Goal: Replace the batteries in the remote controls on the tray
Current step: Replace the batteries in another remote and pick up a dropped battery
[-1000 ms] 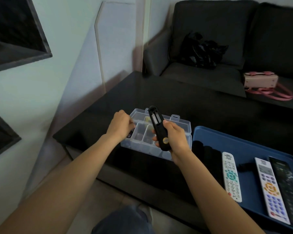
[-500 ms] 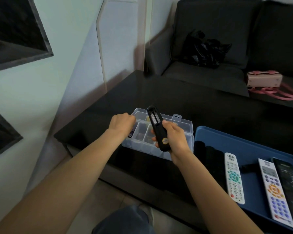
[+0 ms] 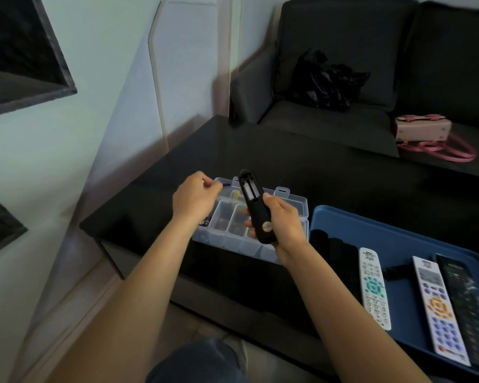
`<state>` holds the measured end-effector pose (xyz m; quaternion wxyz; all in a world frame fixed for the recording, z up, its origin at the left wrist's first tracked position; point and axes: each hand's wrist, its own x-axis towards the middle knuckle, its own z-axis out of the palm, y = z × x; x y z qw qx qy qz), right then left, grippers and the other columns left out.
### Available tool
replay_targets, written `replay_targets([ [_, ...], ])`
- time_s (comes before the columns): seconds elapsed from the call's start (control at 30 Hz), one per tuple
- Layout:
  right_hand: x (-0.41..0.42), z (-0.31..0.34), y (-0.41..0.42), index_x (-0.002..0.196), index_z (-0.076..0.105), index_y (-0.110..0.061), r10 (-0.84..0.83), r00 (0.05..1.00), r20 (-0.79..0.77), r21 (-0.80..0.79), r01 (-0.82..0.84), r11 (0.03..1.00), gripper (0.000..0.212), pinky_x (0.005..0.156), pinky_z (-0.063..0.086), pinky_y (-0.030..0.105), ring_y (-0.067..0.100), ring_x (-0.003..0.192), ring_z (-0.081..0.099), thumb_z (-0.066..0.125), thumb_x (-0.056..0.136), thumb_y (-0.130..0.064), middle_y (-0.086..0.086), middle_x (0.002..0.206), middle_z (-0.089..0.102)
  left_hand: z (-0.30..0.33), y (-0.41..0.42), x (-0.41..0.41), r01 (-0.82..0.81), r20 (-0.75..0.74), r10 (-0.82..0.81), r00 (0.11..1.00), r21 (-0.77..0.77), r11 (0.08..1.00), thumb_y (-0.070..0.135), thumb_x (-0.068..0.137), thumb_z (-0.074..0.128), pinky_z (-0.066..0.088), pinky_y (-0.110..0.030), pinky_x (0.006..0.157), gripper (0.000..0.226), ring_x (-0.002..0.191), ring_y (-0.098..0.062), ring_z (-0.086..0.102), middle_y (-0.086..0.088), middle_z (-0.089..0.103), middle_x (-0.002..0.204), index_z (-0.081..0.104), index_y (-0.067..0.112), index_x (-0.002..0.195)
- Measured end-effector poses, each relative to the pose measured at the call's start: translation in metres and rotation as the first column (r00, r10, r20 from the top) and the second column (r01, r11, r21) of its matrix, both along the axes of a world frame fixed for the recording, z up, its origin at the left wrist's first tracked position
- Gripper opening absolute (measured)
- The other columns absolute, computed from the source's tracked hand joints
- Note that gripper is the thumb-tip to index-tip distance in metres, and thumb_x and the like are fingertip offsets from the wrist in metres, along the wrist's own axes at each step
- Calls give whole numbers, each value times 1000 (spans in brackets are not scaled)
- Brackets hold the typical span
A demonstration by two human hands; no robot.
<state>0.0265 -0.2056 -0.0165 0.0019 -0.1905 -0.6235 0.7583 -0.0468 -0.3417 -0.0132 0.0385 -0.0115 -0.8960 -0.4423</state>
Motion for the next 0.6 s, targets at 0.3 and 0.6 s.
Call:
replay_targets([
  [0.3, 18, -6, 58, 105, 60, -3, -102, 993, -53, -68, 98, 993, 29, 49, 48, 28, 20, 57, 60, 43, 101, -26, 19, 86, 68, -10, 71, 34, -62, 260, -240, 935, 789, 611, 23, 90, 57, 22, -12, 32, 10, 35, -3, 25, 5, 73, 96, 59, 14, 94],
  [0.6, 33, -22, 113, 108, 62, -7, -154, 987, -34, -79, 151, 985, 28, 52, 50, 25, 18, 63, 61, 44, 100, -27, 15, 88, 70, -31, 122, 43, 186, -12, -222, 975, 592, 784, 17, 84, 67, 43, -11, 78, 12, 97, 2, 59, 14, 68, 95, 70, 28, 88],
])
